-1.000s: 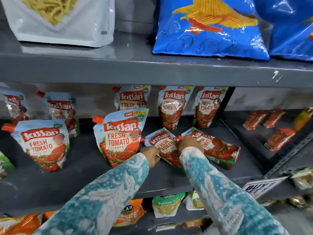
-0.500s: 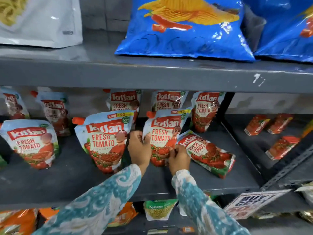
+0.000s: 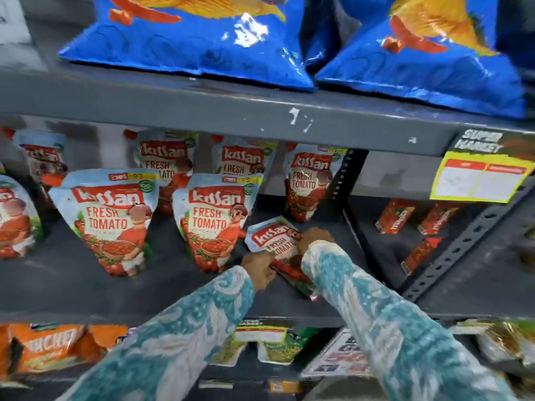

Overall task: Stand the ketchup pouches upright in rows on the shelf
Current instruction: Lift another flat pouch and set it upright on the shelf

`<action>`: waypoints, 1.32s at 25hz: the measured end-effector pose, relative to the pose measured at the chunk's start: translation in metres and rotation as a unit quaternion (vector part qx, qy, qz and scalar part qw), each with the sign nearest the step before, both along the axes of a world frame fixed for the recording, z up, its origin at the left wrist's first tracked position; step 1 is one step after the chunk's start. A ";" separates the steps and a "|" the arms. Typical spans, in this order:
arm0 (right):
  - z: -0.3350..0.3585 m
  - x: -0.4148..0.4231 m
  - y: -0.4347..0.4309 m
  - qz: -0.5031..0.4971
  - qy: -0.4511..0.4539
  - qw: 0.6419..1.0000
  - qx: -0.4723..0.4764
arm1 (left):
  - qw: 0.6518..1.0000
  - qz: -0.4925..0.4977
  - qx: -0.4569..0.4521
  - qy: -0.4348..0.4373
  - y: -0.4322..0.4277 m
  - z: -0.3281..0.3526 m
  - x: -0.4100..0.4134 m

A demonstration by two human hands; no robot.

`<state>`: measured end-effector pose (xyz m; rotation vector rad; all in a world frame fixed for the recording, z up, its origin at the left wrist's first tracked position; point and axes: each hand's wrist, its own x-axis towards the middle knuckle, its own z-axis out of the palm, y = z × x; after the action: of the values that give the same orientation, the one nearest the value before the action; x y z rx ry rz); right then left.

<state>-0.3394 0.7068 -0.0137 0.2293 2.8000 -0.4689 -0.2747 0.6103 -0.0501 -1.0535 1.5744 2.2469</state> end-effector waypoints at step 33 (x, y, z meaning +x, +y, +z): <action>0.024 -0.028 0.069 -0.107 0.198 0.874 -0.431 | 0.947 0.006 -0.151 0.284 0.038 0.078 -0.014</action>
<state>-0.3678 0.7762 0.0102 0.2550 2.5927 -1.9228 -0.2886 0.6482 0.0282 -0.4744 2.1925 2.5145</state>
